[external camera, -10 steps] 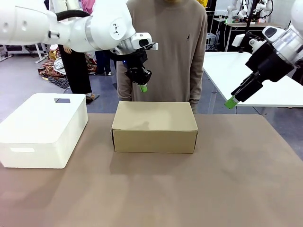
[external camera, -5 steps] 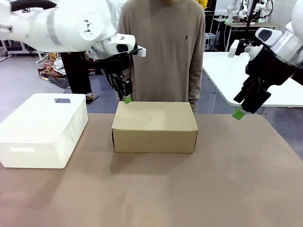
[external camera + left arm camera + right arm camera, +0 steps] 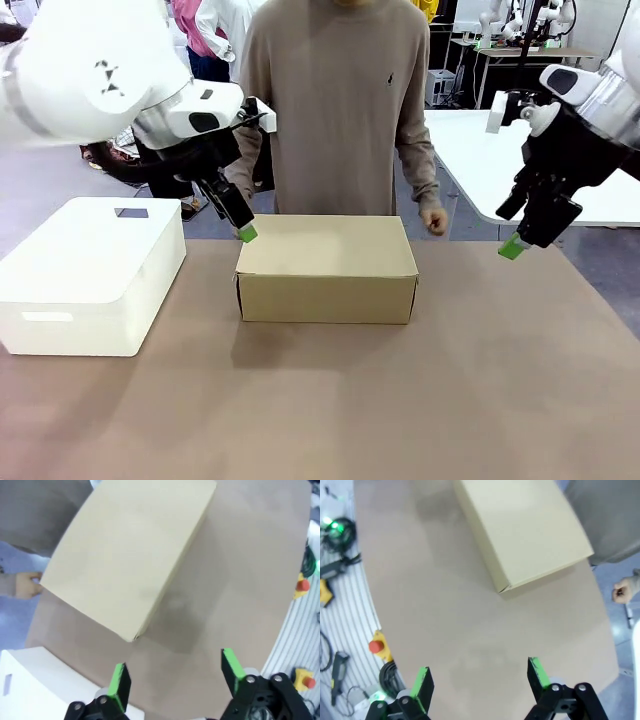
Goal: Pack the shoes into the box.
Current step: Press down on the lid of the Shoes Box.
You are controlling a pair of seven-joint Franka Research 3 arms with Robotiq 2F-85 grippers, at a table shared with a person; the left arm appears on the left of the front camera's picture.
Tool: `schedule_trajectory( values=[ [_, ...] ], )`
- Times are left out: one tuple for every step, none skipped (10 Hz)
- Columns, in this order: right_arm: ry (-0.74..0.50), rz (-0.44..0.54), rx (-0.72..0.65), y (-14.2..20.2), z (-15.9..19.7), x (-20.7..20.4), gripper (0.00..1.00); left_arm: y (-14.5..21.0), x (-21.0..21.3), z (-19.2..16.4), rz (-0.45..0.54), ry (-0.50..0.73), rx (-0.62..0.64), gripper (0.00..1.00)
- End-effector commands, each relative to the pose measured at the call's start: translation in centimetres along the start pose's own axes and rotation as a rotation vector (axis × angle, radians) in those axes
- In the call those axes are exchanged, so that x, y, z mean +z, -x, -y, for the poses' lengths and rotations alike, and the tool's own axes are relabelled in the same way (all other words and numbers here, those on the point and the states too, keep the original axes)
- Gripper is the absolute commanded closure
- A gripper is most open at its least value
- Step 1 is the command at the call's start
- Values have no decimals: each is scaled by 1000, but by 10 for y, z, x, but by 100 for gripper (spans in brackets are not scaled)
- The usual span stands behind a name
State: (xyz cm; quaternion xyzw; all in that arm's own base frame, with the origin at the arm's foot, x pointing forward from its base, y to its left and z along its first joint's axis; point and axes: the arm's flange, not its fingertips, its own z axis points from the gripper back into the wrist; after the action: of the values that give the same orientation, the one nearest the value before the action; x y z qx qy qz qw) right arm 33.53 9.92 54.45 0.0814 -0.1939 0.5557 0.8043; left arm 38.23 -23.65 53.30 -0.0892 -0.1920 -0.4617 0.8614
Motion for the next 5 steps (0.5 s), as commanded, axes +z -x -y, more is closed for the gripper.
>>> schedule_trajectory(
  values=[
    [81,36,-79,6,-15,-5,0,16,-6,11,96,-18,57,0],
    [77,41,-79,6,-17,-6,0,12,-3,13,105,-24,58,0],
    [87,35,-83,8,-19,-8,0,9,1,16,99,-40,69,0],
    [102,38,-94,7,-21,-9,0,5,5,18,111,-52,66,0],
    [96,47,-96,7,-22,-9,0,0,6,16,121,-53,60,0]
  ],
)
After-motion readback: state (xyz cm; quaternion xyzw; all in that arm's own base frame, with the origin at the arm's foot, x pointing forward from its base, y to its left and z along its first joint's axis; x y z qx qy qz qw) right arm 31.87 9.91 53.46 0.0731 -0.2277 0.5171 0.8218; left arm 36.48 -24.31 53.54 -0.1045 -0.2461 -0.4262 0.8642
